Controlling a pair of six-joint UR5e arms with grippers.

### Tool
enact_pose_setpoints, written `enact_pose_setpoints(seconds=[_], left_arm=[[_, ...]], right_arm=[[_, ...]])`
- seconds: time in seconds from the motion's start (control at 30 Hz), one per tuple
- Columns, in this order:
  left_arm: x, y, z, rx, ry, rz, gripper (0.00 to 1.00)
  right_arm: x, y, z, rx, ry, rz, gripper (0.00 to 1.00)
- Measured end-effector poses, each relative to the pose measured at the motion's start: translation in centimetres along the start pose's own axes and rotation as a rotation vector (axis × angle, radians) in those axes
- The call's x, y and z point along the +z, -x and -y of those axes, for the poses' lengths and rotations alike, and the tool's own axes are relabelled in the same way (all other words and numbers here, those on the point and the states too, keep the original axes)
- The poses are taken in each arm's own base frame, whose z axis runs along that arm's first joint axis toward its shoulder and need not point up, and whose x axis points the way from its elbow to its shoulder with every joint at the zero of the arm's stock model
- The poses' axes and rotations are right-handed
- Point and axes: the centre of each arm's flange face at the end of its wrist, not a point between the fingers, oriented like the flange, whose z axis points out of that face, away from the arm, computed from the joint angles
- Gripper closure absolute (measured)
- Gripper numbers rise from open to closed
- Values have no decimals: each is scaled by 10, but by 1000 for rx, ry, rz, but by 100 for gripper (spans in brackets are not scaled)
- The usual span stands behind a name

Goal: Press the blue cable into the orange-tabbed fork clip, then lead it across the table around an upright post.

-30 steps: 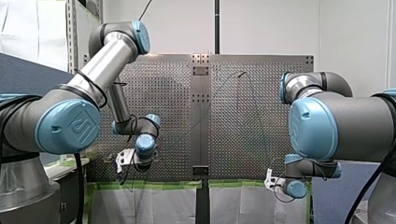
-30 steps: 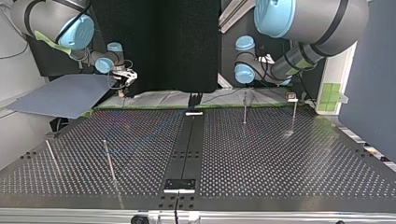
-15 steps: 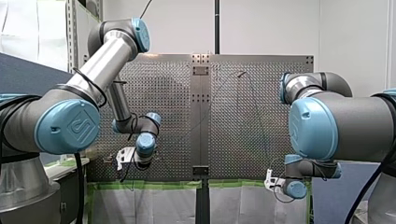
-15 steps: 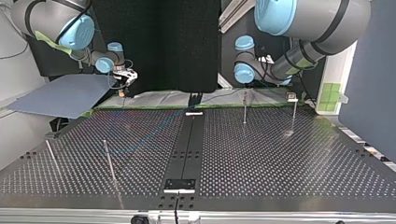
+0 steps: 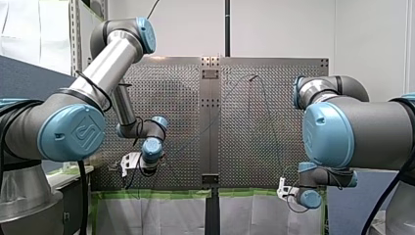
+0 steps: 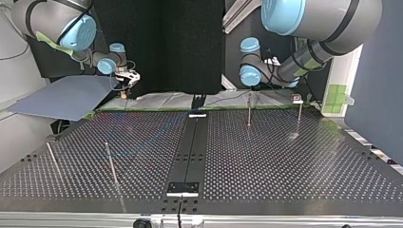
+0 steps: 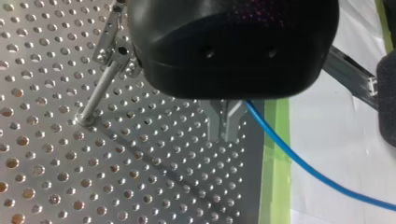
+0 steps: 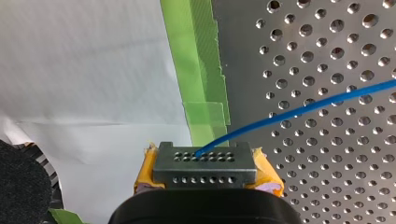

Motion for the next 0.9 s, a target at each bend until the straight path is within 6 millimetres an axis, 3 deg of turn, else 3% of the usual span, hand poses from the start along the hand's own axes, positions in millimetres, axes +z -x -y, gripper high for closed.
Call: enact_pose_setpoints(seconds=[0.43, 0.9], left_arm=[[-5, 24, 5, -23, -30, 46, 100], [-1, 27, 4, -41, -52, 58, 100]], right_arm=[[0, 1, 0, 0, 0, 0, 100], [0, 2, -2, 6, 14, -2, 100]])
